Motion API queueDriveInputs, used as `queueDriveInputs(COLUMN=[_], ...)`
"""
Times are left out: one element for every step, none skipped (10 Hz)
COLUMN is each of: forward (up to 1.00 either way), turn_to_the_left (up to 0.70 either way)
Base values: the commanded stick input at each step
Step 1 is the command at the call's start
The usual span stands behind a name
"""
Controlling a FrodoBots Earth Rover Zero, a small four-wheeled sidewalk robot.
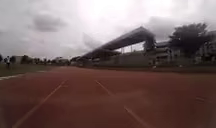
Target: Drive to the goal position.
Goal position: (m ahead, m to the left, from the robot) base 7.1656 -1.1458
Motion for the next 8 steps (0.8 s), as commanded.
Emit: queueDriveInputs(forward=[0.70,0.70,0.70,0.70,0.70,0.70,0.70,0.70], turn_to_the_left=[0.00,0.00,0.00,0.00,0.00,0.00,0.00,0.00])
